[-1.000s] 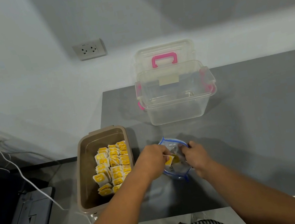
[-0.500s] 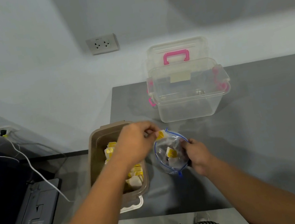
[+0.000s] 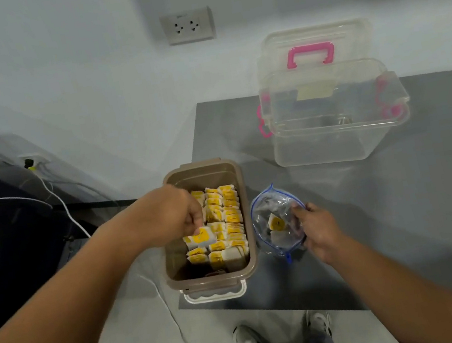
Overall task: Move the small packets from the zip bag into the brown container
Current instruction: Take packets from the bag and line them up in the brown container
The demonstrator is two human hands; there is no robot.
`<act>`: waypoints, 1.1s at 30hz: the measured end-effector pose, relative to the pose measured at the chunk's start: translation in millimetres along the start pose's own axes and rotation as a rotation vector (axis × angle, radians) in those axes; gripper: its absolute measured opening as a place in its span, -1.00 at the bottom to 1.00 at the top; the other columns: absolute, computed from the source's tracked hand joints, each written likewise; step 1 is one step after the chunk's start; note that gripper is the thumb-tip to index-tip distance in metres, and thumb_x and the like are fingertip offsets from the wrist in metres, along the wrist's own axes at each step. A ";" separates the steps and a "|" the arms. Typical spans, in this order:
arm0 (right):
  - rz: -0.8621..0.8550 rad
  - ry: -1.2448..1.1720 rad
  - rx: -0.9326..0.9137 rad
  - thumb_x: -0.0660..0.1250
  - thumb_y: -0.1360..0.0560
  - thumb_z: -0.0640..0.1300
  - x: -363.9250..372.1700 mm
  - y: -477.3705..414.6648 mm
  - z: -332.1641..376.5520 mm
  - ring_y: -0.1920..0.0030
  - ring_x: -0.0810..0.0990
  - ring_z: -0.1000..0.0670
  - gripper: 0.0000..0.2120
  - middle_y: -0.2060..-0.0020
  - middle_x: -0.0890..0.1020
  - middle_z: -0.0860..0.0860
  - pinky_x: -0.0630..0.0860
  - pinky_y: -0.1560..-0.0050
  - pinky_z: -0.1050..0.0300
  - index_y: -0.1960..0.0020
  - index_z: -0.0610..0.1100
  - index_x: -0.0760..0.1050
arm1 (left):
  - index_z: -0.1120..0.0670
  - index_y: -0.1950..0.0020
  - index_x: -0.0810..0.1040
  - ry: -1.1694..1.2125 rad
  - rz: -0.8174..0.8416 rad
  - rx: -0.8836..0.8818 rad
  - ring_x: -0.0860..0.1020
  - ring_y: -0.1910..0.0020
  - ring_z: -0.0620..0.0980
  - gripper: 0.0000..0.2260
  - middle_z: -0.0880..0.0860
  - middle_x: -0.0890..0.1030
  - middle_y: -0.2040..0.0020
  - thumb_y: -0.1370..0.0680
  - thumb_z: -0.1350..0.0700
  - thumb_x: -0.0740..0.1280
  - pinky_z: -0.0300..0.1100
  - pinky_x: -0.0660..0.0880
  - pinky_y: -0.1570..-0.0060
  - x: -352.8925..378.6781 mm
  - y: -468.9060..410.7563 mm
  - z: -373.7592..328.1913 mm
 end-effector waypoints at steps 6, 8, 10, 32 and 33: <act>0.010 -0.043 0.010 0.32 -0.62 -0.06 2.9 0.1 -6.5 0.18 0.45 -0.13 -0.83 0.21 0.54 -0.17 0.38 0.12 -0.09 0.13 -0.09 0.50 | -0.03 0.10 0.70 -0.178 0.333 0.030 0.55 0.21 -0.20 -0.94 -0.15 0.66 0.18 -0.50 0.12 0.44 -0.30 0.42 0.16 27.1 -19.5 0.2; 0.008 -0.052 0.025 0.32 -0.62 -0.05 3.8 0.5 -6.8 0.23 0.45 -0.11 -0.82 0.26 0.55 -0.15 0.39 0.13 -0.06 0.15 -0.07 0.49 | -0.02 0.13 0.69 -0.242 0.369 0.039 0.52 0.24 -0.19 -0.91 -0.13 0.64 0.19 -0.49 0.16 0.42 -0.28 0.43 0.16 33.5 -27.2 -0.2; 0.007 -0.054 0.044 0.31 -0.62 -0.04 5.1 -0.1 -7.2 0.31 0.43 -0.07 -0.79 0.36 0.53 -0.08 0.39 0.18 0.02 0.18 -0.06 0.47 | 0.01 0.09 0.70 -0.272 0.395 0.034 0.56 0.18 -0.17 -0.91 -0.10 0.67 0.15 -0.49 0.17 0.42 -0.25 0.47 0.15 39.7 -35.0 0.0; -0.005 -0.124 0.043 0.31 -0.63 -0.01 9.6 9.3 -13.2 0.09 0.59 -0.20 -0.83 0.11 0.63 -0.19 0.56 -0.08 -0.34 0.05 -0.09 0.54 | 0.00 0.36 0.32 -0.543 0.332 0.048 0.47 0.29 -0.01 -0.66 -0.03 0.42 0.35 -0.52 0.16 0.40 0.00 0.63 0.13 57.9 -48.7 -5.4; -0.002 -0.125 0.045 0.30 -0.64 -0.02 9.8 9.9 -12.9 0.08 0.60 -0.20 -0.83 0.10 0.64 -0.19 0.56 -0.10 -0.35 0.05 -0.10 0.54 | 0.00 0.36 0.32 -0.540 0.328 0.049 0.48 0.28 -0.01 -0.66 -0.04 0.42 0.35 -0.52 0.16 0.40 -0.01 0.63 0.13 57.4 -48.1 -5.5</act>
Point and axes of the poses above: each hand's wrist, its own y-axis away from the middle knuckle, its own x-axis out of the palm, z = x × y, the point moved 2 cm from there along -y, towards the middle knuckle
